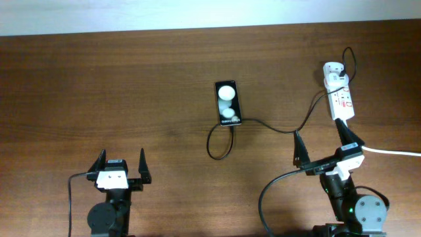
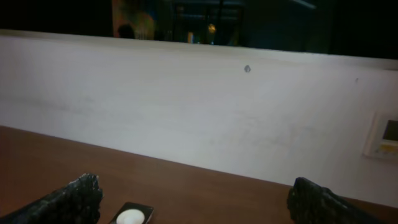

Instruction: Plug charger to phone and switch on socket

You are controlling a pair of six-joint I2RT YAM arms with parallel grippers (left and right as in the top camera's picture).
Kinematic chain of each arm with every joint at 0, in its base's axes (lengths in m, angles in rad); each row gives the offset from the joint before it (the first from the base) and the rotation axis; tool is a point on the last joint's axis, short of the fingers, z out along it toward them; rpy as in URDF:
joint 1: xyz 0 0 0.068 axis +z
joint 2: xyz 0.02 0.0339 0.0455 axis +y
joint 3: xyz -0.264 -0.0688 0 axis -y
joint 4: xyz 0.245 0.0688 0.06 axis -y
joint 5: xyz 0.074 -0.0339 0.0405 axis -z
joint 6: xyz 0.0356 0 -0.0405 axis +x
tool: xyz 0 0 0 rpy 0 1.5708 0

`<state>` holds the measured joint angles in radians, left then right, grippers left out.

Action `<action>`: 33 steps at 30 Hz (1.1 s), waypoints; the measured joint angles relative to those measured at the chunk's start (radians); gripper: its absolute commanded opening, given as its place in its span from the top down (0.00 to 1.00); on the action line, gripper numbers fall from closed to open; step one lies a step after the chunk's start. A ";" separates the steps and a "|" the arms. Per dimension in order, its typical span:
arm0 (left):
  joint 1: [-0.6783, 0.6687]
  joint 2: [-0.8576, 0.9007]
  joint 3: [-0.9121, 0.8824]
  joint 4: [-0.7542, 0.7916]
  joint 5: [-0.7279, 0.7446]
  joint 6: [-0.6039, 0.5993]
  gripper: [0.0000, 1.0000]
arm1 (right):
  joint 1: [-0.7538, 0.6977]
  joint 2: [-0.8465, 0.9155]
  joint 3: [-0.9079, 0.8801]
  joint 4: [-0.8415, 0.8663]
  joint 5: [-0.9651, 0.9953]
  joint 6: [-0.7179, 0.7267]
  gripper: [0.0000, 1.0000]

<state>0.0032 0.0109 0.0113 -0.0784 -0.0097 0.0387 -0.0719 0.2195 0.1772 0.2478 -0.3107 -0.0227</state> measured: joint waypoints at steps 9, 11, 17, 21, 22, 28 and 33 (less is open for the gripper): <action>0.000 0.000 0.000 0.000 0.000 0.000 0.01 | 0.013 -0.207 -0.166 -0.052 0.049 0.050 0.01; 0.000 0.000 0.000 0.000 0.000 0.000 0.01 | 0.013 -0.208 -0.166 -0.126 0.050 0.053 0.01; 0.000 -0.001 0.000 0.000 0.000 0.000 0.01 | 0.014 -0.209 -0.166 -0.300 0.063 0.054 0.01; 0.000 -0.001 0.000 0.000 0.000 0.000 0.01 | 0.014 -0.209 -0.166 -0.301 0.076 0.045 0.01; 0.000 -0.001 0.000 0.000 0.000 0.000 0.01 | 0.014 -0.209 -0.166 -0.301 0.078 0.044 0.01; 0.000 -0.001 0.000 0.000 0.000 0.000 0.01 | 0.014 -0.209 -0.166 -0.301 0.078 -0.005 0.01; 0.000 -0.001 0.000 0.000 0.000 0.000 0.01 | 0.014 -0.209 -0.166 -0.301 0.078 -0.042 0.01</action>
<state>0.0032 0.0101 0.0113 -0.0784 -0.0101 0.0387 -0.0578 0.0109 0.0109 -0.0532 -0.2325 -0.0643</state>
